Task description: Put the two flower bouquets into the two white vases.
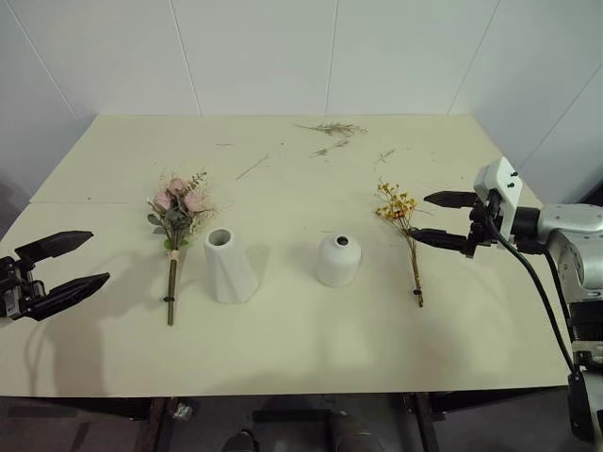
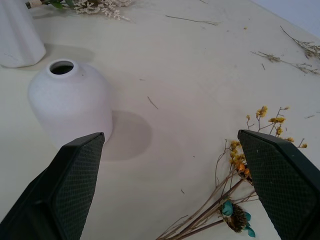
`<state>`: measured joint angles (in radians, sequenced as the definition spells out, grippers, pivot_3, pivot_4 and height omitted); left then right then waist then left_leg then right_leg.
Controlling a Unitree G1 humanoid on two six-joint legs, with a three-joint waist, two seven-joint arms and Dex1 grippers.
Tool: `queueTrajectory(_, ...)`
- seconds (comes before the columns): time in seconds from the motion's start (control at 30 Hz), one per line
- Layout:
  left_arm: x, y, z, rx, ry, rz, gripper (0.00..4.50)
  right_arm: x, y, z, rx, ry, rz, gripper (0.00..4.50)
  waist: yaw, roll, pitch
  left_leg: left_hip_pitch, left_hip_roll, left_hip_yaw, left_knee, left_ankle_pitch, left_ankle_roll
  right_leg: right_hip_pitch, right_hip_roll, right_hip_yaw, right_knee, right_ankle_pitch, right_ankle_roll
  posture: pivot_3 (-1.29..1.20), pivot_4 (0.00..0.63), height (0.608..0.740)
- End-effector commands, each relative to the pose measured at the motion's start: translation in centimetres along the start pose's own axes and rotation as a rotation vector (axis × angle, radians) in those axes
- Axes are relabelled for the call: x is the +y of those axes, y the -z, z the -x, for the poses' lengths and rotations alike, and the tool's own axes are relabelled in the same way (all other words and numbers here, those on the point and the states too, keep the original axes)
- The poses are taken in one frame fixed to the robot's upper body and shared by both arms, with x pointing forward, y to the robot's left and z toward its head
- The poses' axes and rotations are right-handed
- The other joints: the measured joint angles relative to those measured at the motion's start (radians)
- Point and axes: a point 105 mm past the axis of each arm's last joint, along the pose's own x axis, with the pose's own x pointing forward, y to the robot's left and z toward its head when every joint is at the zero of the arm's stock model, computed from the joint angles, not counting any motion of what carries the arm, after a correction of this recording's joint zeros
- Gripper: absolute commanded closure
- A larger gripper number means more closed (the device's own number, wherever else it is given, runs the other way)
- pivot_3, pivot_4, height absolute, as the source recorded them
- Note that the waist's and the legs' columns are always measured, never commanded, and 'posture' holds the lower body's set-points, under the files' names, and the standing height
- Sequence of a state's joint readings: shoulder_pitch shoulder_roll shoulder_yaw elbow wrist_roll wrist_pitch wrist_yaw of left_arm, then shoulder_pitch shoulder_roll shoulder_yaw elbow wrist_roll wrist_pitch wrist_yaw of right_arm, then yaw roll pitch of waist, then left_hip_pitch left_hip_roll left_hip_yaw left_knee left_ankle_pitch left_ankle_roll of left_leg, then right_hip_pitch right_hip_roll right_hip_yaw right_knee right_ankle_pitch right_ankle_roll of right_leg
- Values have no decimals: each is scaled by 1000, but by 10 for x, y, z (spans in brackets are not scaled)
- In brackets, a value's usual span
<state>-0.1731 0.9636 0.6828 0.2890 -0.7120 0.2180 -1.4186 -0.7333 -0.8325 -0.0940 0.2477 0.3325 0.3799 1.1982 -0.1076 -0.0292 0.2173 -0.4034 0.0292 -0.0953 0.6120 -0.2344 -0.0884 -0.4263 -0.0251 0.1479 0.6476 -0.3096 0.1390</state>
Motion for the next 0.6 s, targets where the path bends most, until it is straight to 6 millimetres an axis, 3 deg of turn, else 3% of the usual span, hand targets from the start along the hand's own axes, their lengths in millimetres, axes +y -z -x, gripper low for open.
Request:
queueTrajectory(0.03, 1, -17, -1, -21, 18, -56, 29, -4, -14, 5, -46, 32, 28, 0, 0, 0, 0, 0, 0, 0, 0, 0, 0, 0, 0, 0, 0, 0, 0, 0, 150, 740)
queueTrajectory(0.3, 0, -25, -6, -55, 56, -57, 29, -6, -9, 0, 5, 94, -19, 0, 0, 0, 0, 0, 0, 0, 0, 0, 0, 0, 0, 0, 0, 0, 0, 0, 150, 740)
queueTrajectory(0.43, -10, -23, -14, -88, 83, -29, 29, -26, 16, 5, 206, 258, 2, 0, 0, 0, 0, 0, 0, 0, 0, 0, 0, 0, 0, 0, 0, 0, 0, 0, 150, 740)
queueTrajectory(0.6, -29, -16, -17, -105, 66, 12, 29, -31, 11, 0, 200, 330, -76, 0, -3, 0, 0, 0, 0, 0, 0, 0, 0, 0, 0, 1, 1, 0, 0, 0, 150, 740)
